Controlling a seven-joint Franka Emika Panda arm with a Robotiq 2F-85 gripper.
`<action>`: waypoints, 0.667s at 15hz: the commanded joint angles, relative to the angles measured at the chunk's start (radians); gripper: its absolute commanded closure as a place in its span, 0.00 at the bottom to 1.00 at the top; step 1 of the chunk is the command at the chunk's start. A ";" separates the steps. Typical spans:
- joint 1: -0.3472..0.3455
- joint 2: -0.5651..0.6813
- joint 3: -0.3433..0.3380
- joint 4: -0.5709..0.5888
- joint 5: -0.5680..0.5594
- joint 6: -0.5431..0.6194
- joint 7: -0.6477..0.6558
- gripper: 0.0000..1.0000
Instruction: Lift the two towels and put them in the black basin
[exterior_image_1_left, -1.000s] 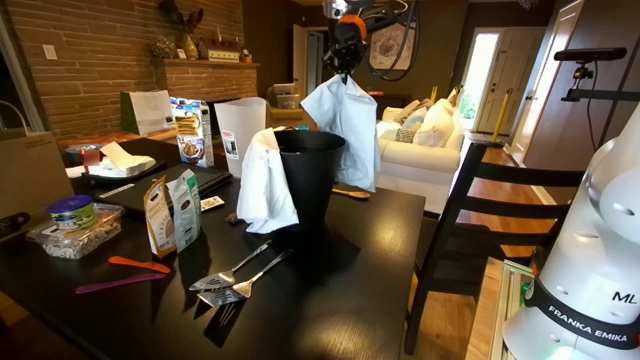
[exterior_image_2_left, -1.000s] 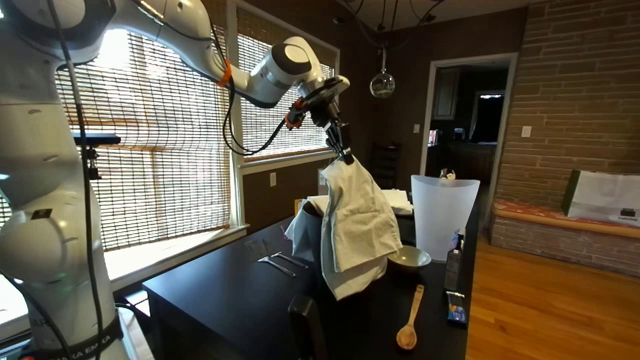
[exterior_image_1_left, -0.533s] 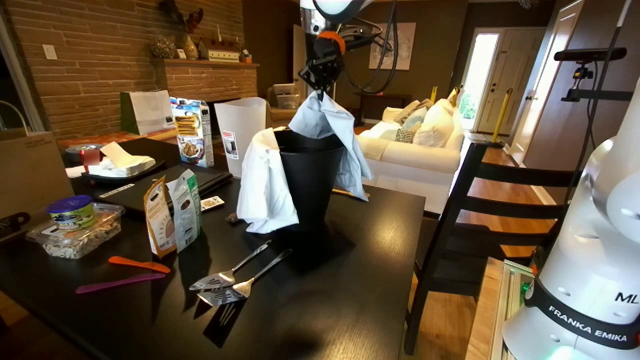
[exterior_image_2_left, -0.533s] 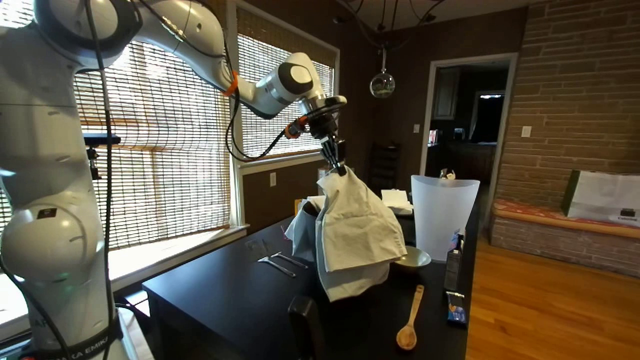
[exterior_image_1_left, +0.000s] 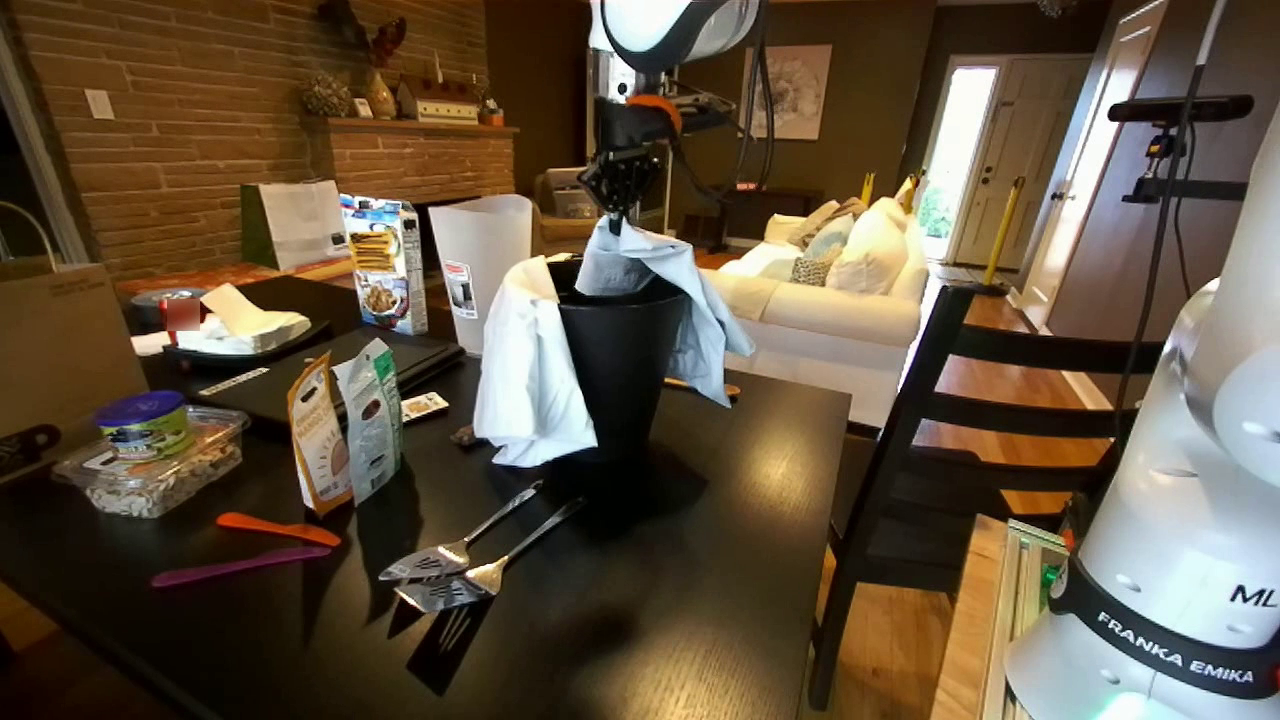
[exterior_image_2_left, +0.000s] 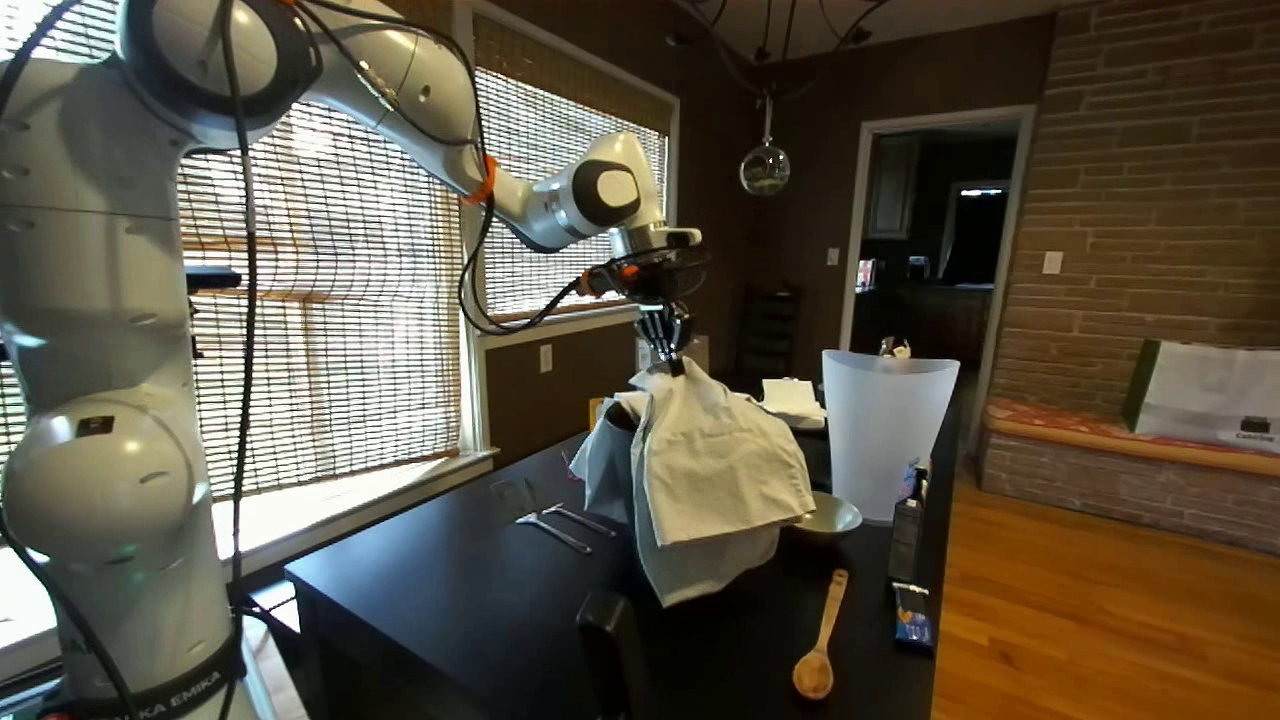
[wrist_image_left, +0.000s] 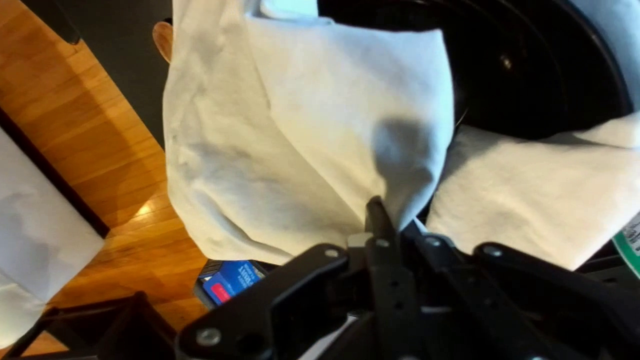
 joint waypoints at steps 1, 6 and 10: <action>0.014 -0.004 -0.014 0.009 0.074 0.044 -0.108 0.99; 0.024 -0.038 -0.009 0.022 0.110 0.050 -0.188 0.99; 0.030 -0.045 -0.011 0.032 0.090 0.014 -0.179 0.99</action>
